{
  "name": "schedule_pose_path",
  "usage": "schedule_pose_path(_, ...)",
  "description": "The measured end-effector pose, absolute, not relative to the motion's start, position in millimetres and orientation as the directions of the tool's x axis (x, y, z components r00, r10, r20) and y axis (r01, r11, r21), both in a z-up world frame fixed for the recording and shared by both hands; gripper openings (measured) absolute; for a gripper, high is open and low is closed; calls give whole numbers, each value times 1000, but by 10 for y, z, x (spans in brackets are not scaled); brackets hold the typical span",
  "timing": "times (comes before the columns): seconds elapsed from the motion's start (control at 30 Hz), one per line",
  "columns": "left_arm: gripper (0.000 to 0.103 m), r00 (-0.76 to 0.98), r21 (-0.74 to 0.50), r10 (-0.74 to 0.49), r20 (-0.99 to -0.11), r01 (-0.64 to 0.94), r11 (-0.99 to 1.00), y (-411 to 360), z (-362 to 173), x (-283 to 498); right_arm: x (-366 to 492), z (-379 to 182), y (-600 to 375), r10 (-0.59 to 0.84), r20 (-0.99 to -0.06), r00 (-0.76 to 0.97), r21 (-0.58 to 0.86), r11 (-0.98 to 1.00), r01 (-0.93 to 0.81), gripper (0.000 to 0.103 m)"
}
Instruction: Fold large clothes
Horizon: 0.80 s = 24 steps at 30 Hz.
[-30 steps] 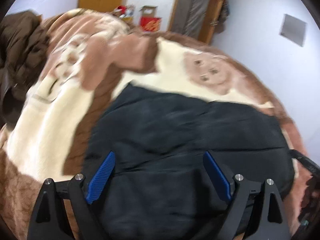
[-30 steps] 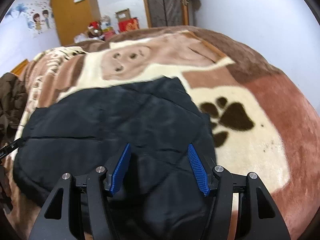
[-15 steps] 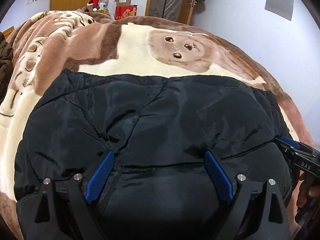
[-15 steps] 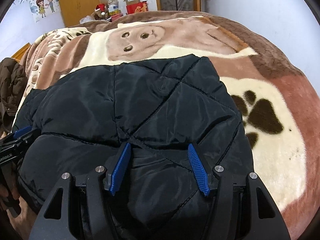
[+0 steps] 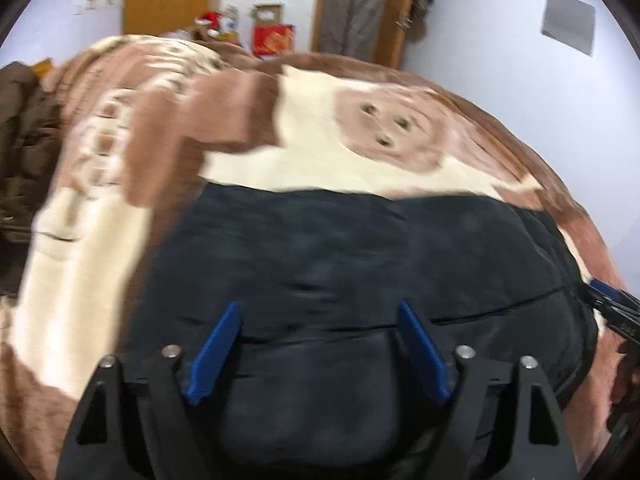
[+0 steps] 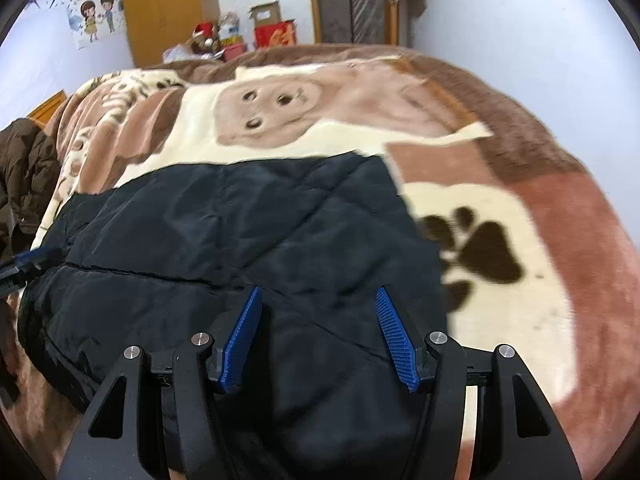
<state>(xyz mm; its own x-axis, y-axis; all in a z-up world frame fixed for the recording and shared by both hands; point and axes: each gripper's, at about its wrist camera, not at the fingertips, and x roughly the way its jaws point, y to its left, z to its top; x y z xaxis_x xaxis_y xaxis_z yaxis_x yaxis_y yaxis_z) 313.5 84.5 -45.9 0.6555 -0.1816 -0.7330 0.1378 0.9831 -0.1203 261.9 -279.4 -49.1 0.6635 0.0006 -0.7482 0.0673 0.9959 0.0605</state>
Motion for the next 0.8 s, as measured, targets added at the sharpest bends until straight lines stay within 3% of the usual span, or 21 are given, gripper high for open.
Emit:
schedule_pose_path(0.17, 45, 615, -131, -119, -780, 26, 991, 1367, -679, 3216, 2634, -716, -2936, -6, -786, 618, 65, 994, 92, 59)
schedule_pose_path(0.37, 45, 582, -146, -140, -801, 36, 989, 1372, -912, 3283, 2754, -821, -2986, -12, -819, 574, 76, 989, 130, 59)
schedule_pose_path(0.6, 45, 659, -137, -174, -732, 107, 985, 1237, -419, 3430, 2937, -249, -2755, 58, -728, 683, 116, 993, 39, 58)
schedule_pose_path(0.8, 47, 574, -136, -150, -805, 68, 988, 1258, -873, 3998, 3595, -815, -2761, 40, -810, 585, 81, 996, 44, 58)
